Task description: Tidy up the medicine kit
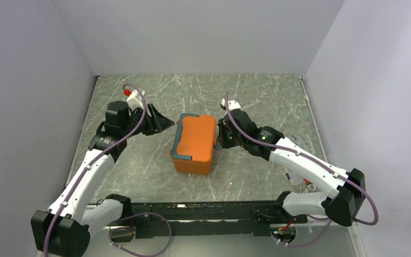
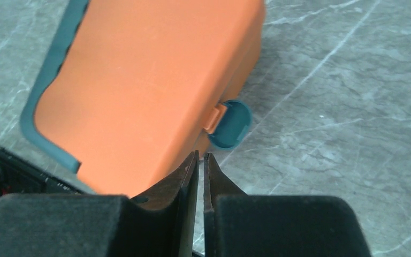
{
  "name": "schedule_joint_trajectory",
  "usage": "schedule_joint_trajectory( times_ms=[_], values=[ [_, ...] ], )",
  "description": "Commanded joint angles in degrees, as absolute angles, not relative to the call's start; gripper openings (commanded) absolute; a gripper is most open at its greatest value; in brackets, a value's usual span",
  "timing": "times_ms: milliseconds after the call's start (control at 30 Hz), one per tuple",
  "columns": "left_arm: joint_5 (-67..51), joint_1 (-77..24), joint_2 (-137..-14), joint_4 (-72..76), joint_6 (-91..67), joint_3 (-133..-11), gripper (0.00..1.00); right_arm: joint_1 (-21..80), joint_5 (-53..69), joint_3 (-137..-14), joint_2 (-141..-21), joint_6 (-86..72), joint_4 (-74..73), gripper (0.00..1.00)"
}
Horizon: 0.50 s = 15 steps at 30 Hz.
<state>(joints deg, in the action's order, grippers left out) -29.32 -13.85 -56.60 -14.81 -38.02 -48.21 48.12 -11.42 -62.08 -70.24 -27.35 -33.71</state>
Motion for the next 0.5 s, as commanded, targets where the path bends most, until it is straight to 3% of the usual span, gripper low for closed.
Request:
schedule_joint_trajectory(
  times_ms=[0,100,400,467],
  values=[
    [-27.12,-14.06,-57.83,-14.26,-32.48,-53.35,0.63,49.20,-5.33,-62.20,-67.20,-24.22,-28.27,0.12],
    [-26.46,-14.04,-60.36,-12.40,-31.37,-56.06,0.74,50.67,-3.01,-61.16,-66.17,-23.41,-26.92,0.13],
    [-30.93,-14.06,-75.84,-9.54,-29.34,-67.66,0.85,58.06,-0.27,-57.11,-66.00,-21.55,-23.30,0.17],
    [-32.22,-14.06,-79.36,-9.06,-28.67,-70.42,0.91,60.24,-0.31,-56.16,-65.74,-21.11,-22.27,0.19]
  ],
)
